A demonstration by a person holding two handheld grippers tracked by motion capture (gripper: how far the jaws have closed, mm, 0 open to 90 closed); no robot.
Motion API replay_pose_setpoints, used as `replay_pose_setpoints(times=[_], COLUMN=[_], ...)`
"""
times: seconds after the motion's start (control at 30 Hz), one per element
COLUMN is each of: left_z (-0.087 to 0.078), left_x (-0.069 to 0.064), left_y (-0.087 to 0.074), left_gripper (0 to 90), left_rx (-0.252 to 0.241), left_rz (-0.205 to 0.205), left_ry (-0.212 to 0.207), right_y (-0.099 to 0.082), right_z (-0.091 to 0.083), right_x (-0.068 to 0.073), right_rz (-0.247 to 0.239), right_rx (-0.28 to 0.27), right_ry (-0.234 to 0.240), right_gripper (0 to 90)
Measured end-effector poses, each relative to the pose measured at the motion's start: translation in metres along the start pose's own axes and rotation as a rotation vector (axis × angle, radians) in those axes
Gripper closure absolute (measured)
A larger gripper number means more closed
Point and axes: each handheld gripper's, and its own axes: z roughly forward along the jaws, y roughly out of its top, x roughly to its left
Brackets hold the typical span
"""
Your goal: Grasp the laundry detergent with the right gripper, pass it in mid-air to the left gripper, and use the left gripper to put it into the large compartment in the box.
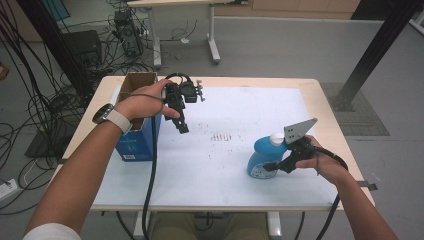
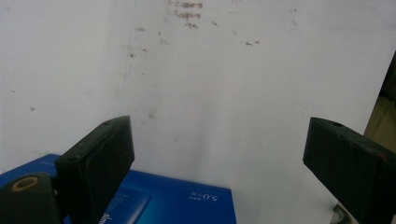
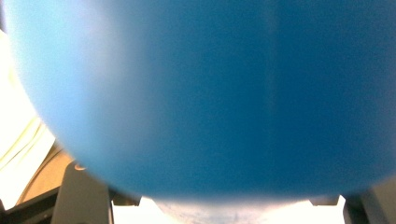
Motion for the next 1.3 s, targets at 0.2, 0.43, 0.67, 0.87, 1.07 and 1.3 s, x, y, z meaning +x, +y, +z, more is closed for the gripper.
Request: replay_pose_setpoints(times=[0.2,0.43,0.67,0.87,1.07,1.3], left_z=[0.0001,0.0,0.0002,0.0003,0.0,0.0004], left_x=[0.0,0.0,0.0001,0.0003,0.0006,0.001], left_y=[-0.0001,0.0,0.0002,-0.0004,-0.0013,-0.0018], left_gripper=[9.2,9.2,9.2,9.2,9.3,9.3], left_rx=[-0.001,0.001,0.0,-0.001,-0.004,-0.007], left_rz=[0.0,0.002,0.002,-0.002,-0.002,-0.005], left_ry=[0.001,0.001,0.001,-0.001,0.002,0.003], right_y=[-0.0003,-0.0009,-0.0018,-0.0026,-0.0026,-0.0029], right_z=[0.0005,0.0008,0.0023,0.0039,0.0052,0.0047], right_x=[0.0001,0.0001,-0.0003,-0.0004,0.0002,-0.0009], right_rz=[-0.001,-0.002,-0.002,0.0,-0.01,-0.01], right_rx=[-0.003,-0.005,-0.013,-0.015,-0.016,-0.026], right_ry=[-0.001,0.001,0.002,0.006,0.011,0.007], right_gripper=[30.9,31.3,32.5,33.7,36.5,39.5])
